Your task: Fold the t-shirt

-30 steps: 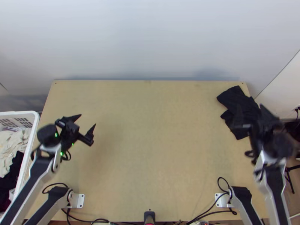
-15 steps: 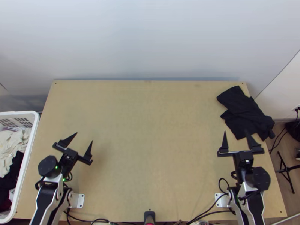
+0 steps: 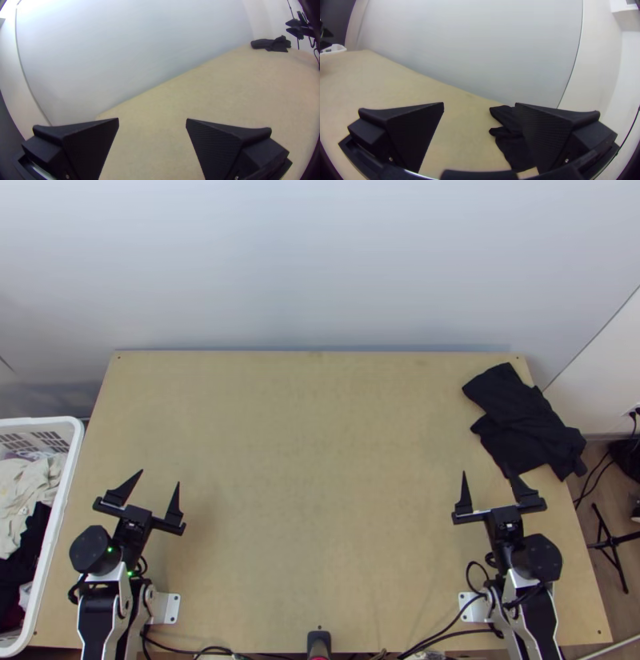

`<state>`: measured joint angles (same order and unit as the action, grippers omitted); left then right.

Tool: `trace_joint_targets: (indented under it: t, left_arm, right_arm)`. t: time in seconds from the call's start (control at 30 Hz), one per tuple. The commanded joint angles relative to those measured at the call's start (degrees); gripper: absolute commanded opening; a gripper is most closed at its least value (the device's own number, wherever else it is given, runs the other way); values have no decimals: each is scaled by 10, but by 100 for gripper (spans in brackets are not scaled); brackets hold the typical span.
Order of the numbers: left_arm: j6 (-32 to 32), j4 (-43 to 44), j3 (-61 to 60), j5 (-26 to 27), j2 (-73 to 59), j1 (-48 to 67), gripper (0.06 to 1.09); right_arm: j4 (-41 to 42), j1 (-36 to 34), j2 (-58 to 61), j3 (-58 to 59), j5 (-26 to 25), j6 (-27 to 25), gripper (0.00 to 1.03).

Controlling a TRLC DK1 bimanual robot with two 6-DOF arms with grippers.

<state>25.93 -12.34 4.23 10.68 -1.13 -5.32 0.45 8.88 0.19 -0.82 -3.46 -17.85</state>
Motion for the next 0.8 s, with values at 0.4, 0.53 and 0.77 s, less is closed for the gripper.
trace_joint_targets:
  t: [0.4, 0.53, 0.77]
  left_arm:
    - [-11, -15, -3, 1, 11, -14, 104]
    - [-11, -15, -3, 1, 11, -14, 104]
    - [-11, -15, -3, 1, 11, -14, 104]
  right_arm:
    - [-7, -80, -3, 4, 1, 40, 99]
    - [-7, -80, -3, 4, 1, 40, 99]
    - [-7, -80, -3, 4, 1, 41, 99]
